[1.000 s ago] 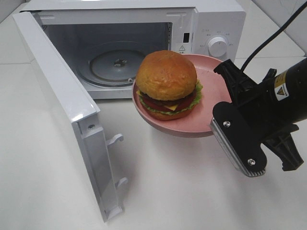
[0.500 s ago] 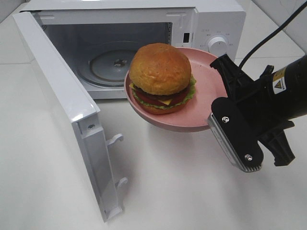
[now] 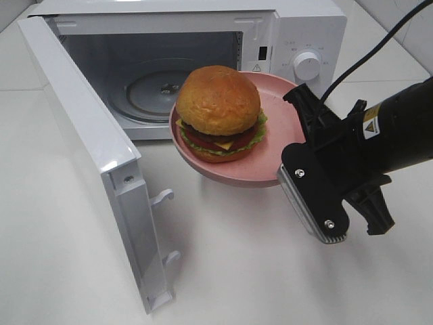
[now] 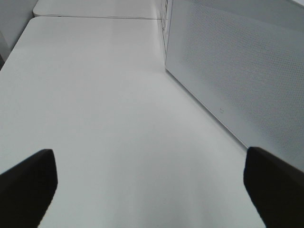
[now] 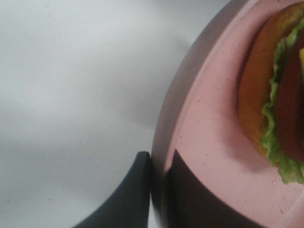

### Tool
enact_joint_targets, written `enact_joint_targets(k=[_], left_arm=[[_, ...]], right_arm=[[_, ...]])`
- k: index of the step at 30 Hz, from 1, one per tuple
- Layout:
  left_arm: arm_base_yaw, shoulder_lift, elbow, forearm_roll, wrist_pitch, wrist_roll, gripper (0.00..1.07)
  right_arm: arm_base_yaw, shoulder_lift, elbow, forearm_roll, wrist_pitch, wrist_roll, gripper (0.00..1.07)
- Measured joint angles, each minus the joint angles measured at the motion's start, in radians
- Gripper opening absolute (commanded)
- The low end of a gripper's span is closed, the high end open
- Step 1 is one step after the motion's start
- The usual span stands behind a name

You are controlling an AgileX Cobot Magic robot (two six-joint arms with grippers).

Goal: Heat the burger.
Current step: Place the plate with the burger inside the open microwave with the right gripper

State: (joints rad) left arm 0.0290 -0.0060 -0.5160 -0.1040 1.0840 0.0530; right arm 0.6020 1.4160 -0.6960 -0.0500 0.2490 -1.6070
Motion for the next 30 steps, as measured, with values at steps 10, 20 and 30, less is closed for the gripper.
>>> enact_joint_targets(k=[10,20,30], left_arm=[[0.0,0.0,0.0,0.0,0.0,0.0,1.0],[0.0,0.0,0.0,0.0,0.0,0.0,1.0],[0.0,0.0,0.0,0.0,0.0,0.0,1.0]], right_arm=[[0.049,0.085,0.0,0.022,-0.069,-0.009,0.03],[0.049,0.153,-0.063,0.027,-0.091,-0.009,0.03],[0.049,0.245,-0.151,0.031,-0.095,-0.009,0.03]])
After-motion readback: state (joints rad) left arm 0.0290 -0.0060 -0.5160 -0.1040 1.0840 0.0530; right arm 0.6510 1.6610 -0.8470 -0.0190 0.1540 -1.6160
